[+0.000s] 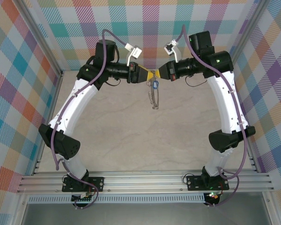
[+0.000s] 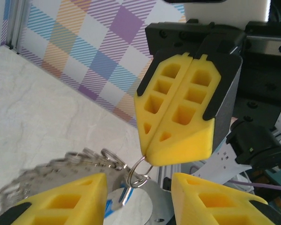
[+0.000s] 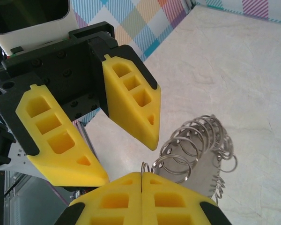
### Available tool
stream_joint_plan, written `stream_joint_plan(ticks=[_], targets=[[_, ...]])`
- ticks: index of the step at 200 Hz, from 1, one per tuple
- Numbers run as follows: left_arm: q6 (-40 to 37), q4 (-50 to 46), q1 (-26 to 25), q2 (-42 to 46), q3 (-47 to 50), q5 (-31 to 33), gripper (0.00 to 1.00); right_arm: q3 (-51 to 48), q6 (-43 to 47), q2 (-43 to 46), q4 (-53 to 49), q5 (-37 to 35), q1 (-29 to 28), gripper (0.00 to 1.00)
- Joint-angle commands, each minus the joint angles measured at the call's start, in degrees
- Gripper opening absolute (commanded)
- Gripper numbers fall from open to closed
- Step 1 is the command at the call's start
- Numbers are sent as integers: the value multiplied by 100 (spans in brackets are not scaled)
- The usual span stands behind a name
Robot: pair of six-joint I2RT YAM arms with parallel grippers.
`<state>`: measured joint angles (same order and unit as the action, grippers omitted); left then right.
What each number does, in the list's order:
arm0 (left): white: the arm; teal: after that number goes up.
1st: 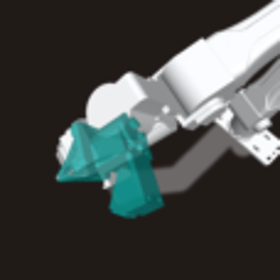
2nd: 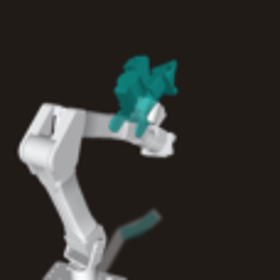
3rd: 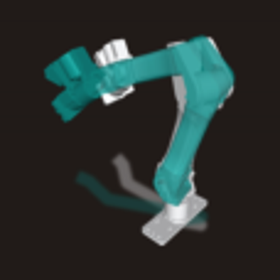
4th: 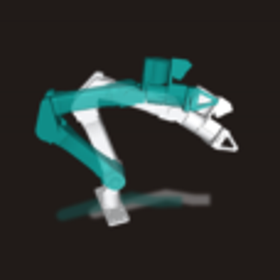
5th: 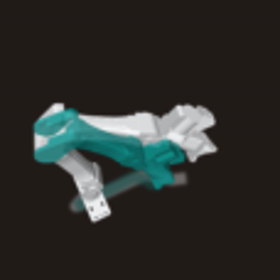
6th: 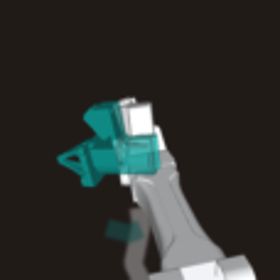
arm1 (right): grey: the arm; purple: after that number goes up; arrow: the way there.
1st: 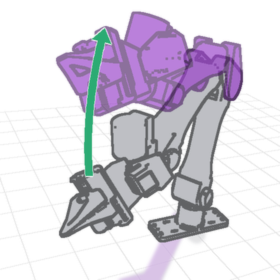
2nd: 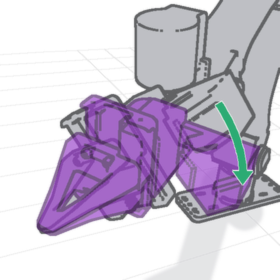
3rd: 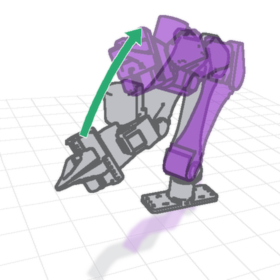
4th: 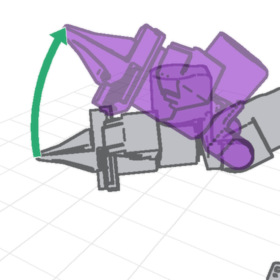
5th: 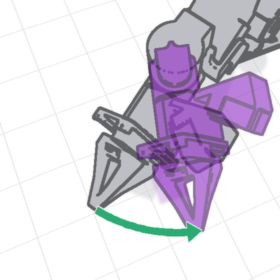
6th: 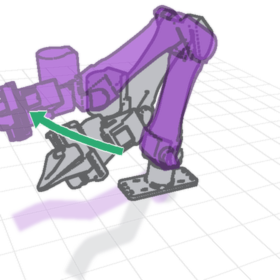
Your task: Put the keys on the keyring
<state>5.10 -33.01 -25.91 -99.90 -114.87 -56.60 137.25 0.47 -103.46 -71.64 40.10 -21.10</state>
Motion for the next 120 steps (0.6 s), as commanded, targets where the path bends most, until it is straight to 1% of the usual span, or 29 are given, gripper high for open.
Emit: stream_joint_plan(ticks=[1,59,86,99,120], targets=[[257,429,64,7,-2,-265,41,-25,-87,15,295,323,-34,0],[522,741,18,-65,17,-529,40,-43,-188,-8,466,376,-34,0],[544,748,-9,-79,1,-681,35,-41,-188,-16,501,320,-34,0],[538,728,-10,-78,1,-721,31,-49,-196,-26,519,283,-34,0],[518,687,-10,-61,16,-742,29,-63,-210,-37,513,225,-34,0]])
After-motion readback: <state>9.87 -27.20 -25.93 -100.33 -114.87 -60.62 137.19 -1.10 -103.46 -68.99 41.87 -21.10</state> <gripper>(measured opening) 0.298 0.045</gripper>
